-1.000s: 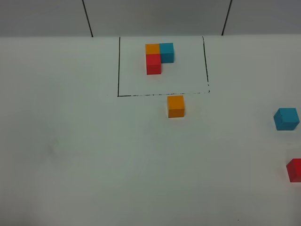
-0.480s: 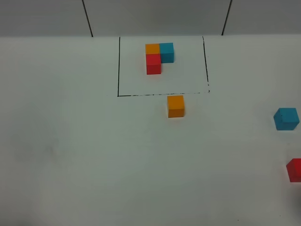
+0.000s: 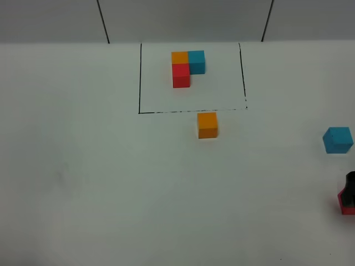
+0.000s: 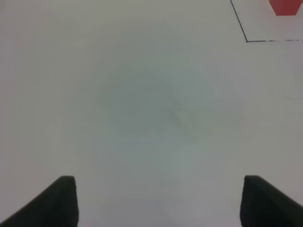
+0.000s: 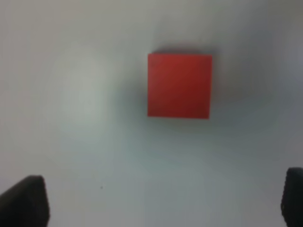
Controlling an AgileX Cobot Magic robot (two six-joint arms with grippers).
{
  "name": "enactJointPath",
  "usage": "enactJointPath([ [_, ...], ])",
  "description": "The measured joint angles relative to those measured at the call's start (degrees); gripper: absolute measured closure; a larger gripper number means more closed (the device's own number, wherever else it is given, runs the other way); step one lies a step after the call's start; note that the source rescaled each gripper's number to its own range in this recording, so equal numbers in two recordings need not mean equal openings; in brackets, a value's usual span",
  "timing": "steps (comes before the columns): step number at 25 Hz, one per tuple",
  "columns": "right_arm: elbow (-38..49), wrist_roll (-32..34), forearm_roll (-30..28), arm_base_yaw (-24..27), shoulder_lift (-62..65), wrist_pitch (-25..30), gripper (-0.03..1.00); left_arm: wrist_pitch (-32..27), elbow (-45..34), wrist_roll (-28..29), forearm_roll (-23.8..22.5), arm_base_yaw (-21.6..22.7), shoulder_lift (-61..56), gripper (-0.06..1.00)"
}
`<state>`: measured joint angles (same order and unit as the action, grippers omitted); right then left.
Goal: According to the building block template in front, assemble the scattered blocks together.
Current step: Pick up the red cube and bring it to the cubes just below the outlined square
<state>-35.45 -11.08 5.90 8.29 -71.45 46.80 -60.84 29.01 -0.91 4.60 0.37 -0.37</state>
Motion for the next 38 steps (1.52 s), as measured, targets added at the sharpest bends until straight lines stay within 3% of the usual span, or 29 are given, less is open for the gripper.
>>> enactJointPath([
  [4,0.0,-2.33,0.76,0.33,-6.71,-5.11,-0.03,0.0,0.0,0.0,0.0,0.0,0.0,0.38],
  [12,-0.01,-3.9,0.76,0.33,-17.03,-10.07,-0.03,0.0,0.0,0.0,0.0,0.0,0.0,0.38],
  [17,-0.06,-3.95,0.94,0.33,-21.53,-13.04,0.09,0.0,0.0,0.0,0.0,0.0,0.0,0.38],
  [20,-0.08,-3.95,1.01,0.77,-23.39,-14.32,0.22,0.0,0.0,0.0,0.0,0.0,0.0,0.38],
  [23,-0.08,-3.89,1.03,1.86,-24.6,-15.01,0.45,0.0,0.0,0.0,0.0,0.0,0.0,0.38],
  [26,-0.08,-2.73,0.98,2.15,-24.78,-14.62,0.94,0.0,0.0,0.0,0.0,0.0,0.0,0.38],
  [30,-0.08,1.1,0.16,1.84,-22.59,-11.69,0.95,0.0,0.0,0.0,0.0,0.0,0.11,0.38],
  [34,-2.32,8.09,-0.37,-4.5,-17.13,-5.21,0.95,0.0,0.0,0.0,0.0,0.0,0.22,0.38],
  [38,-8.16,23.84,-2.18,-18.69,-13.14,-0.73,0.95,0.0,0.0,0.0,0.0,0.0,0.22,0.38],
])
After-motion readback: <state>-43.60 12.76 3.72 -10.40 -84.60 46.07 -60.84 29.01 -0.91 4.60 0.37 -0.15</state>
